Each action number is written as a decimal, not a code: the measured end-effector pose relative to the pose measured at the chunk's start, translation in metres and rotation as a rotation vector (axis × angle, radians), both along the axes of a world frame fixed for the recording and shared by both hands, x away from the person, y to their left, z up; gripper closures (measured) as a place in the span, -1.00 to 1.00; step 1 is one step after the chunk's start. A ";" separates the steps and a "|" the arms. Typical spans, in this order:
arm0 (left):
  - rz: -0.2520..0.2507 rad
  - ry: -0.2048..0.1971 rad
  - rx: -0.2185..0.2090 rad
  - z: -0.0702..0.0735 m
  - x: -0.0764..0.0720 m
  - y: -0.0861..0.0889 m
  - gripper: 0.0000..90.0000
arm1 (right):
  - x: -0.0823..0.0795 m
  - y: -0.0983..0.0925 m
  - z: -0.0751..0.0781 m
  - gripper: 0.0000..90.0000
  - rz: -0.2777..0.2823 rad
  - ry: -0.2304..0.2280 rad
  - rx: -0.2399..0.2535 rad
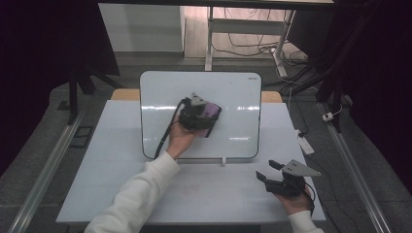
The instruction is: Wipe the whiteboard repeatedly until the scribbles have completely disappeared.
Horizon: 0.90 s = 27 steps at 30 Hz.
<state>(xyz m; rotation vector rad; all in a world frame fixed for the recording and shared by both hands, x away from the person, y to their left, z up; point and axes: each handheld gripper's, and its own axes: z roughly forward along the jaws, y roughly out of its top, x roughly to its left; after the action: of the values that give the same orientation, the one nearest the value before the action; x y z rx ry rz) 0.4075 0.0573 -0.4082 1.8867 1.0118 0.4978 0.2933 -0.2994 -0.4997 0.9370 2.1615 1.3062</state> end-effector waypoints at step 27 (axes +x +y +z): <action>-0.143 0.007 -0.065 -0.010 -0.062 0.052 -0.10 | 0.003 0.026 0.004 -0.34 0.083 0.001 0.015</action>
<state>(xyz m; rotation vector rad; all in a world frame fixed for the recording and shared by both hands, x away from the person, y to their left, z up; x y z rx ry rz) 0.3454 0.1089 -0.4180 1.8874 0.8803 0.3702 0.2959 -0.2736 -0.4959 0.8625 2.2157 1.3622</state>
